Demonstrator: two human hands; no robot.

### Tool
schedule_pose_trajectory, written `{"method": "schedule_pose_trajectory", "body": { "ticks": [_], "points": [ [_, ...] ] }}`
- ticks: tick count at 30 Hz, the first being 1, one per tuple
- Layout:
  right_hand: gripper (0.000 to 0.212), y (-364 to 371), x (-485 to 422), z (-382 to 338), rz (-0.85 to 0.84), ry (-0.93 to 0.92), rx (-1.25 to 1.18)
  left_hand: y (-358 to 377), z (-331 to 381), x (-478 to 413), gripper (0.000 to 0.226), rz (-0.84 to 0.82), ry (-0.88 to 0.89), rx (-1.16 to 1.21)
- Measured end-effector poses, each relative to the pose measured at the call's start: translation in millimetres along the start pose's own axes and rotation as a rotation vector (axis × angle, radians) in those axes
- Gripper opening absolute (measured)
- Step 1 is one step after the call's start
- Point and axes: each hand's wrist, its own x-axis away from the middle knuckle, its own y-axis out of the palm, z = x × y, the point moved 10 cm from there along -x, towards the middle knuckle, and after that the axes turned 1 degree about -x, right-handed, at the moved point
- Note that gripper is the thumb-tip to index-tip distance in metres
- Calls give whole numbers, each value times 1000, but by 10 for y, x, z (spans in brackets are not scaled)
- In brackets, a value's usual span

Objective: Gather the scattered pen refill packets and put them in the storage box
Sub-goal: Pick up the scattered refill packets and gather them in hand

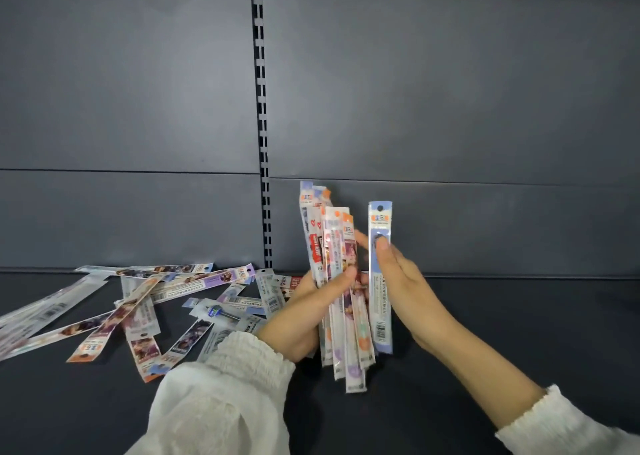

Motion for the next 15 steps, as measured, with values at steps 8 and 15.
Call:
{"method": "schedule_pose_trajectory", "body": {
  "ticks": [8, 15],
  "points": [
    [50, 90, -15, 3, -87, -10, 172, 190, -11, 9, 46, -55, 30, -54],
    [65, -97, -155, -452, -125, -21, -244, 292, 65, 3, 20, -131, 25, -203]
  ]
}}
